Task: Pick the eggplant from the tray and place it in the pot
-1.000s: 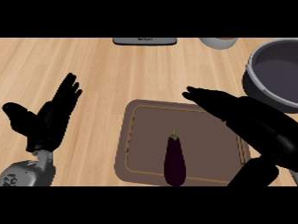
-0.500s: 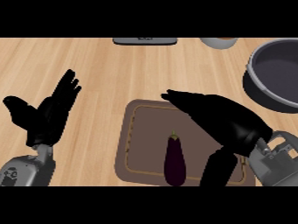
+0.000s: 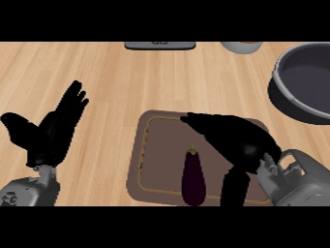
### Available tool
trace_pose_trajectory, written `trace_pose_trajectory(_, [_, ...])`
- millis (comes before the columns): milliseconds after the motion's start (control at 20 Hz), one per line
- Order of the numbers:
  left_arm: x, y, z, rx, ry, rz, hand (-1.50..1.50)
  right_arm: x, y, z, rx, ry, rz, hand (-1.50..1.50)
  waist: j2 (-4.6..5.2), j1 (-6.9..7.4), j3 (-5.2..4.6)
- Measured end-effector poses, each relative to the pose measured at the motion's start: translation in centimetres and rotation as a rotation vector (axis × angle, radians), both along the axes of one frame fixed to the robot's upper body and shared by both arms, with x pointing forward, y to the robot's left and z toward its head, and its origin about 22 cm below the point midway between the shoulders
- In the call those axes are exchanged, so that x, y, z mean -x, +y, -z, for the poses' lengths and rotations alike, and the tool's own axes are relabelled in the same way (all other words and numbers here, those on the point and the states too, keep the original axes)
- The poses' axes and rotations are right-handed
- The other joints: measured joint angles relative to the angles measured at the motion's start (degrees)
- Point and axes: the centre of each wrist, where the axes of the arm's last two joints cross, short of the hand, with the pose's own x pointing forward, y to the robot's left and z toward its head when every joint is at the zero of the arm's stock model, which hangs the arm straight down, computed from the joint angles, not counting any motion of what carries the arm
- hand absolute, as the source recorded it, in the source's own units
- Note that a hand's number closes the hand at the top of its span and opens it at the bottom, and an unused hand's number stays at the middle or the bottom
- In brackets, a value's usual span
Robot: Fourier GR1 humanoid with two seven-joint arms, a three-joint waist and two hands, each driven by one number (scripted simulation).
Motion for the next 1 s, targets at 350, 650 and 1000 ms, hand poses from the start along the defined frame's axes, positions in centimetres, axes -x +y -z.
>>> trace_pose_trajectory(350, [0.3,-0.3,0.4,0.006,0.002,-0.001,0.00,0.9,0.8,1.8,0.010,-0.012,0.026,-1.50,0.00,-0.03,0.02])
trace_pose_trajectory(650, [0.3,0.2,-0.2,0.007,0.001,0.000,0.00,1.3,1.7,2.7,-0.008,-0.022,0.040,-1.50,0.00,0.00,0.02])
trace_pose_trajectory(1000, [1.0,0.0,-0.2,0.007,-0.005,0.001,0.00,1.3,3.2,4.6,0.034,-0.011,0.078,-1.50,0.00,0.09,0.02])
